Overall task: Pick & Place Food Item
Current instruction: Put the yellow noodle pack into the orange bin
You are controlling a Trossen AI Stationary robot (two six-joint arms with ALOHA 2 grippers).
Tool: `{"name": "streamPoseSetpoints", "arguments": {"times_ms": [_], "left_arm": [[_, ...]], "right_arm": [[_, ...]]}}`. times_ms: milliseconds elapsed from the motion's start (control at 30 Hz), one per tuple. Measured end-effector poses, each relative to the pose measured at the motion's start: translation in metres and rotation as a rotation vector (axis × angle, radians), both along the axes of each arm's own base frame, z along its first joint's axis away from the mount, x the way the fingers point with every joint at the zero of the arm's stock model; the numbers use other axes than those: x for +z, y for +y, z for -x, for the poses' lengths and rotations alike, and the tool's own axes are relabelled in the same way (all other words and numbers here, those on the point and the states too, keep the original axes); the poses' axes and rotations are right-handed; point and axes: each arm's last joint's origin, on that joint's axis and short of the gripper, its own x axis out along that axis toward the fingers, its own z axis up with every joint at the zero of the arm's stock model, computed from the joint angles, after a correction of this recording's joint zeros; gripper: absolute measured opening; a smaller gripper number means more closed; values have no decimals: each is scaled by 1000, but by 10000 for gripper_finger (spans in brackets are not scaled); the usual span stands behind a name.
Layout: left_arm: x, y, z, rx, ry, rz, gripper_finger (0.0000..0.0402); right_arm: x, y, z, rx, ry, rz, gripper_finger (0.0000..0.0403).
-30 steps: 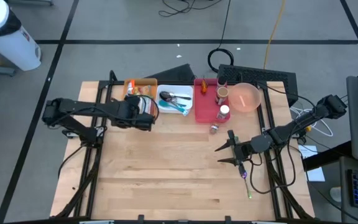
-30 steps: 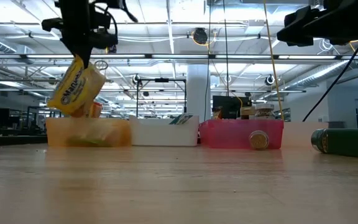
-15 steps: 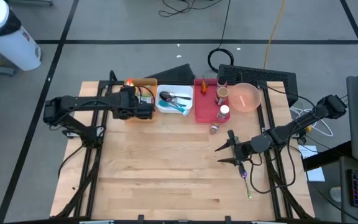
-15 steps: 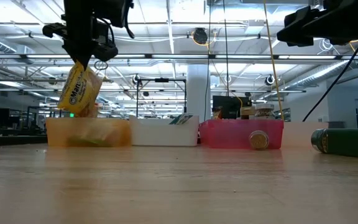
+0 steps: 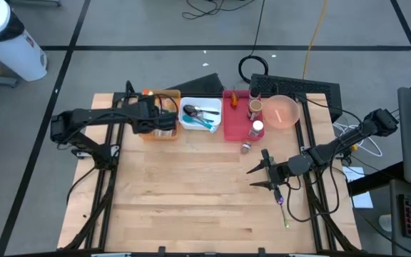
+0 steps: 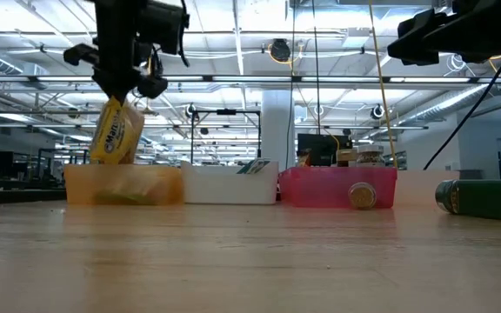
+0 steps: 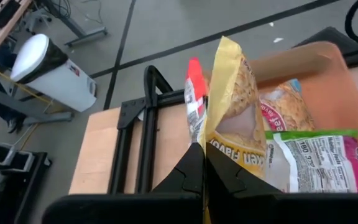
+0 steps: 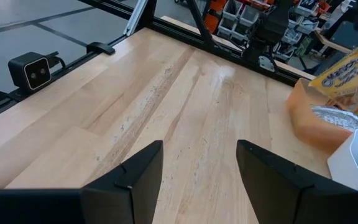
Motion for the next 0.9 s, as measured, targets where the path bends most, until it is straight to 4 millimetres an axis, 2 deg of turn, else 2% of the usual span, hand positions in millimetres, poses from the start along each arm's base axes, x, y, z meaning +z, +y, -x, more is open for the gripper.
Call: {"name": "streamPoseSetpoints", "arguments": {"times_ms": [200, 333, 900], "left_arm": [[-40, 2, 6, 18, 8, 4, 0], [-56, 0, 13, 41, 16, -8, 0], [-64, -4, 14, 18, 26, 151, 12]], "right_arm": [[0, 0, 0, 0, 0, 0, 196], [0, 0, 0, 0, 0, 0, 196], [0, 0, 0, -3, 2, -9, 196]]}}
